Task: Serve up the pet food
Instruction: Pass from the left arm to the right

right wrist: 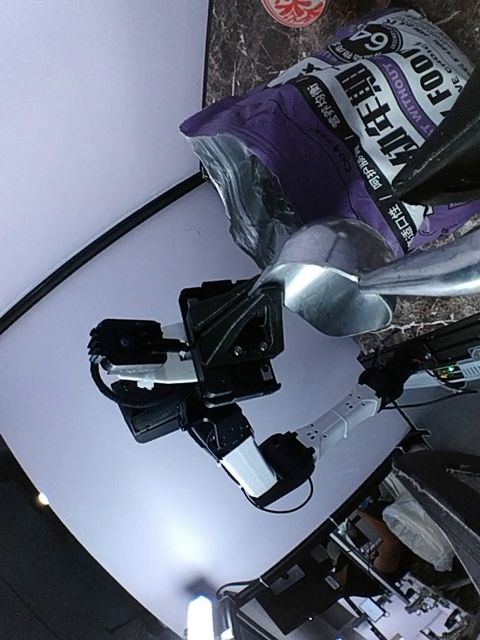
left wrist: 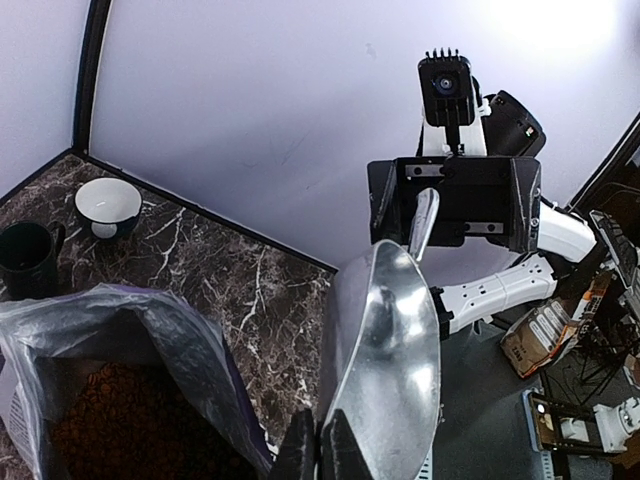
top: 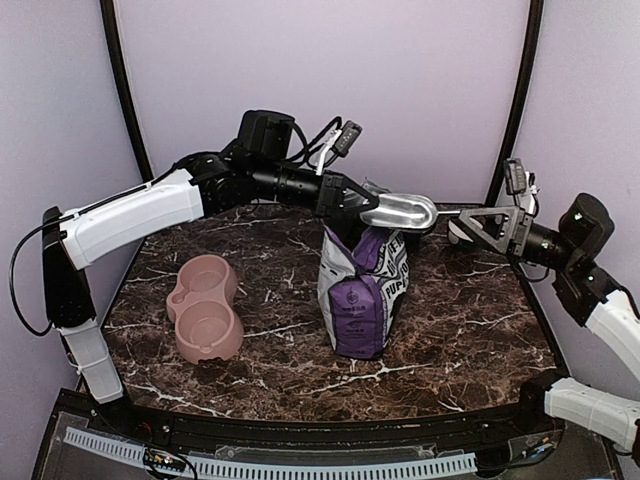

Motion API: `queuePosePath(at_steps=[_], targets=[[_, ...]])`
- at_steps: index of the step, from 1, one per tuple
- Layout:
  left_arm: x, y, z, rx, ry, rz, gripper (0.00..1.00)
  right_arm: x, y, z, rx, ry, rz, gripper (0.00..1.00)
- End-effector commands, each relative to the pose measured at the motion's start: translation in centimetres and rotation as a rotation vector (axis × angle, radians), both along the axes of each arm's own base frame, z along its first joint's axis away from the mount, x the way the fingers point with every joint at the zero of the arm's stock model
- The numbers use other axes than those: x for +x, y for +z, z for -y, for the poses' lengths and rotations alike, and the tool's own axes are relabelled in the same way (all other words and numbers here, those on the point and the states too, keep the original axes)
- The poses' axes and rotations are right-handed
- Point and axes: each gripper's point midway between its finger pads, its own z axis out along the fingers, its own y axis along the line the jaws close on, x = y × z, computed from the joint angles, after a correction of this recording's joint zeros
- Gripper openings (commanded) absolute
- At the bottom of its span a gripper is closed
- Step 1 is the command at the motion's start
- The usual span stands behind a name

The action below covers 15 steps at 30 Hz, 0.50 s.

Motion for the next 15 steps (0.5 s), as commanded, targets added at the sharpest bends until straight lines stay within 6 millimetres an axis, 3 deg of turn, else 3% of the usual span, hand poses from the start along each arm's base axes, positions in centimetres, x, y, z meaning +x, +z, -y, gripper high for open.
queuePosePath(at_steps=[1, 15], targets=[[-1.28, 3.75, -1.18, -0.073, -0.028, 0.124, 0.00, -1.39, 2.20, -0.39, 0.026, 0.091, 0.004, 0.81], [-0.92, 2.87, -0.87, -0.050, -0.034, 0.153, 0.00, -1.52, 2.32, -0.94, 0.015, 0.158, -0.033, 0.57]])
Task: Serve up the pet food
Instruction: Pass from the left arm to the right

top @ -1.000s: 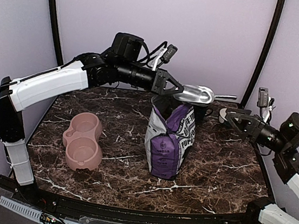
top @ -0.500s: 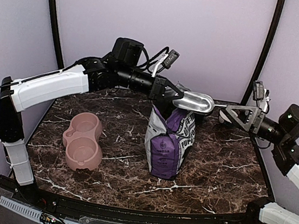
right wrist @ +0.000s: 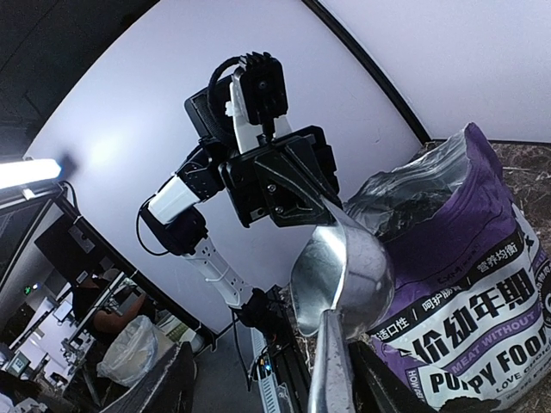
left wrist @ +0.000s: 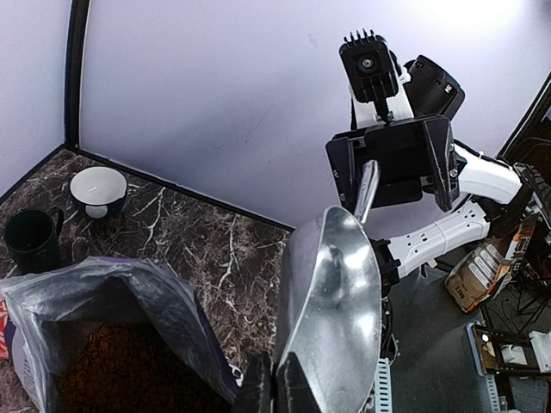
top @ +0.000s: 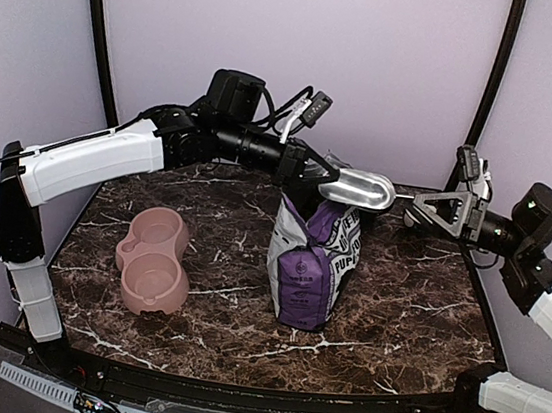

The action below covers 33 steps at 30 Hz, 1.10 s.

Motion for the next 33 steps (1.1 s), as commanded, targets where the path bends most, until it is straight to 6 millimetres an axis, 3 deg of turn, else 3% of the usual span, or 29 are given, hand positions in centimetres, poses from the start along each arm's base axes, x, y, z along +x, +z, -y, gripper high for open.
queuePosePath(at_steps=[1, 12, 33], targets=[[-1.0, 2.8, -0.8, -0.053, -0.020, 0.068, 0.00, -0.6, 2.1, 0.0, 0.015, 0.030, 0.060, 0.57], [-0.9, 2.3, -0.5, -0.034, -0.017, 0.084, 0.00, 0.8, 1.2, -0.3, -0.016, 0.013, 0.010, 0.55], [-0.1, 1.1, 0.2, 0.016, 0.020, 0.097, 0.00, 1.2, -0.2, -0.7, -0.063, 0.038, -0.033, 0.34]])
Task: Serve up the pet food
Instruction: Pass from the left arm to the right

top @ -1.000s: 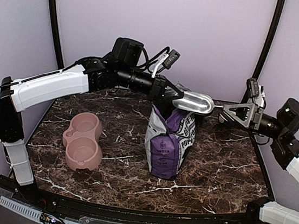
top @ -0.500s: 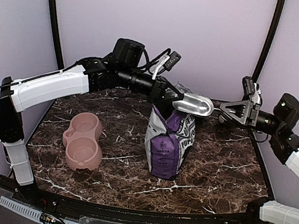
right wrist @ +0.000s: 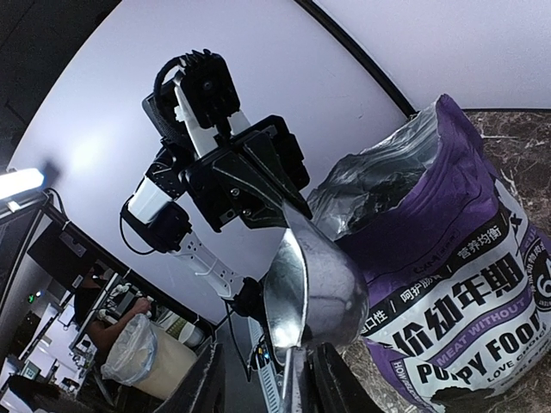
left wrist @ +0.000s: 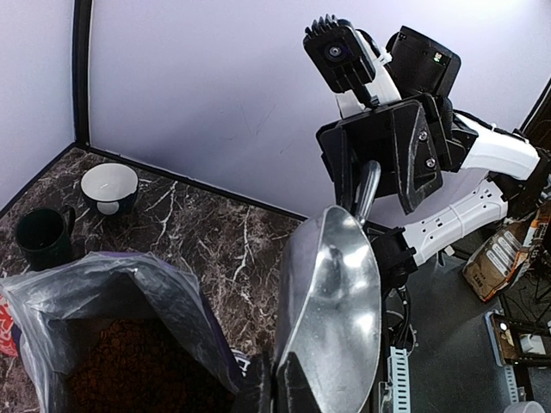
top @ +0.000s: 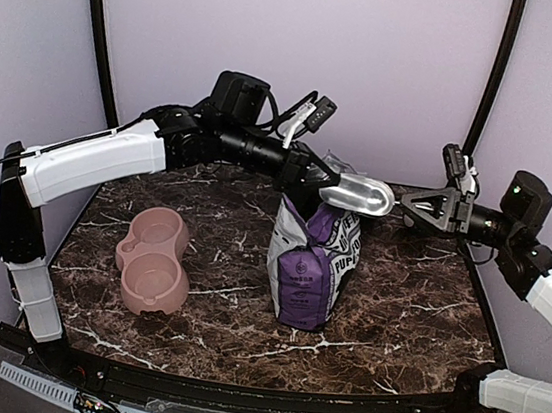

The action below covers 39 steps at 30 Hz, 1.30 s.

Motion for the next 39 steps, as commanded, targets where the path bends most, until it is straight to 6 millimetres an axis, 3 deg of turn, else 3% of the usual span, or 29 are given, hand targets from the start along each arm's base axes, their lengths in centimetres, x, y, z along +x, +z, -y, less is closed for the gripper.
queuePosePath(at_steps=[1, 22, 39], targets=[[-0.1, 1.8, 0.1, -0.022, 0.004, 0.044, 0.00, -0.5, 1.3, -0.1, -0.008, 0.027, 0.054, 0.33], [0.1, 0.8, 0.3, 0.012, 0.010, 0.057, 0.00, -0.7, 1.1, -0.4, -0.019, 0.053, 0.048, 0.23], [0.1, 0.3, 0.5, 0.032, 0.011, 0.058, 0.00, -0.9, -0.1, -0.8, -0.058, 0.069, 0.031, 0.05]])
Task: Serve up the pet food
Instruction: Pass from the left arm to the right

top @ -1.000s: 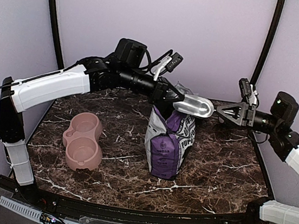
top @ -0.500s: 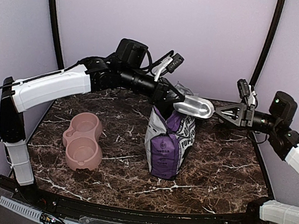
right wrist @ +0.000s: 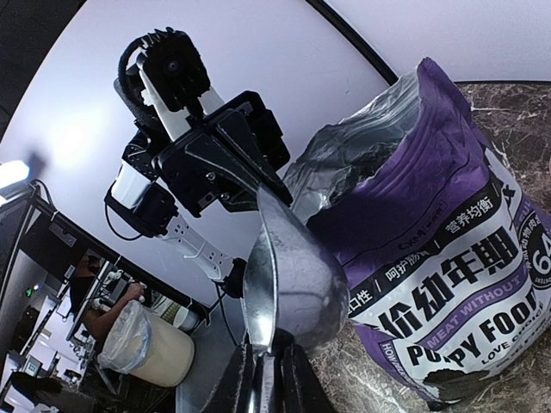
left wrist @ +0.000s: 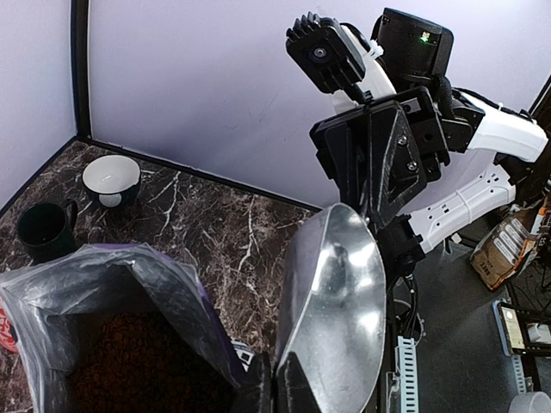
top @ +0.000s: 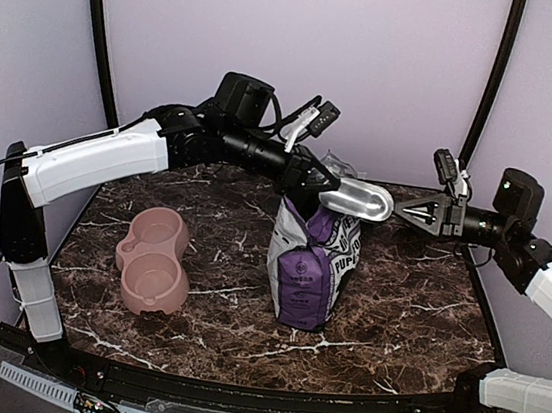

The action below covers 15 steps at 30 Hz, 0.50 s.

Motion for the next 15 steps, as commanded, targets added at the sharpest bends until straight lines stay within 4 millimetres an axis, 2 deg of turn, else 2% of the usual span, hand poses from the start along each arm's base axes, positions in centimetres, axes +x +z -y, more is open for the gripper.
queuePosePath(at_steps=[1, 3, 15], targets=[[0.1, 1.0, 0.3, -0.011, 0.006, 0.035, 0.00, -1.0, 1.7, -0.3, 0.005, 0.037, 0.073, 0.03], [0.0, 1.0, 0.3, -0.011, 0.006, 0.034, 0.00, -0.9, 1.5, -0.3, -0.005, 0.031, 0.076, 0.00], [0.7, 1.9, -0.4, 0.009, 0.067, 0.047, 0.04, 0.6, 0.4, 0.4, -0.071, -0.076, 0.086, 0.00]])
